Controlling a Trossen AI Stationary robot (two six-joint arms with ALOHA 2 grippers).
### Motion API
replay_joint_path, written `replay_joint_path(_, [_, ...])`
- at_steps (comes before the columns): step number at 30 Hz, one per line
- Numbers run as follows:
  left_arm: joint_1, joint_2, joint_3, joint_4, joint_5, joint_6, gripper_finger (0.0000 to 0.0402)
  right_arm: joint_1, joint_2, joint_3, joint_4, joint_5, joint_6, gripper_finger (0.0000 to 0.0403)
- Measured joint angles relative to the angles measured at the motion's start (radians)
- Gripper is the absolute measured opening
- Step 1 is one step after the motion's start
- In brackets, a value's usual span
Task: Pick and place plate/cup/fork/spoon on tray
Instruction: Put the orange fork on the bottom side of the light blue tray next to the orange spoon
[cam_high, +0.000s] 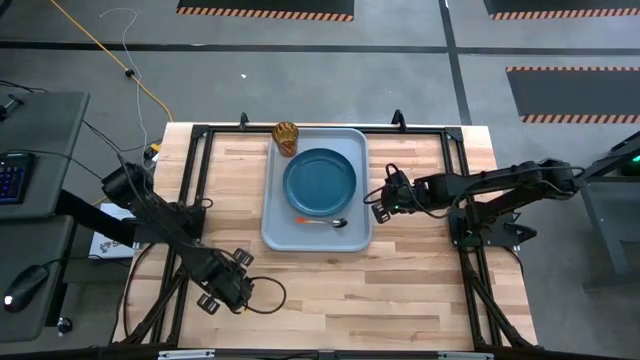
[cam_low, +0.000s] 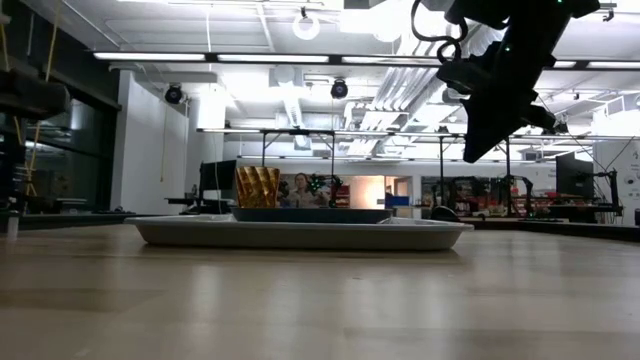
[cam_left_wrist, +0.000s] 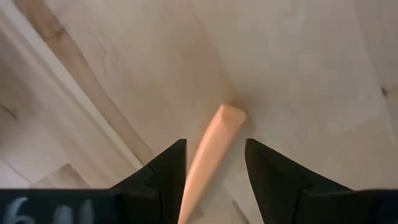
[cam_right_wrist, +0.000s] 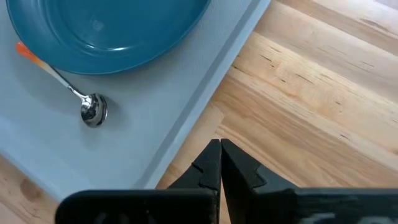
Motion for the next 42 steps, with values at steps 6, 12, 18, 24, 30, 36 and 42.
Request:
replay_joint_path(6, [-0.010,0.039,0.000,0.012,-0.005,0.024,0.0155,0.000,0.000,0.000,0.000,0.001,-0.001,0.0000])
replay_joint_path(12, [-0.010,0.074,0.000,0.019,-0.001,0.046,0.0155,0.000,0.000,0.000,0.000,0.001,-0.004,0.0000])
replay_joint_path(18, [-0.010,0.084,0.000,0.022,0.020,0.085,0.0155,0.000,0.000,0.000,0.000,0.001,-0.001,0.0000])
replay_joint_path(24, [-0.010,0.084,-0.047,0.033,0.037,0.128,0.0155,0.000,0.000,0.000,0.002,0.001,0.000,0.0000])
replay_joint_path(30, [0.003,0.079,-0.101,0.064,0.067,0.135,0.0154,0.000,0.000,0.000,0.003,0.002,0.000,0.0000])
replay_joint_path(36, [0.040,0.075,-0.103,0.087,0.075,0.158,0.0109,0.000,0.000,0.000,0.008,0.004,0.007,0.0000])
replay_joint_path(42, [0.115,0.011,-0.087,0.089,0.077,0.163,0.0055,0.000,0.000,0.000,0.009,0.001,0.004,0.0000])
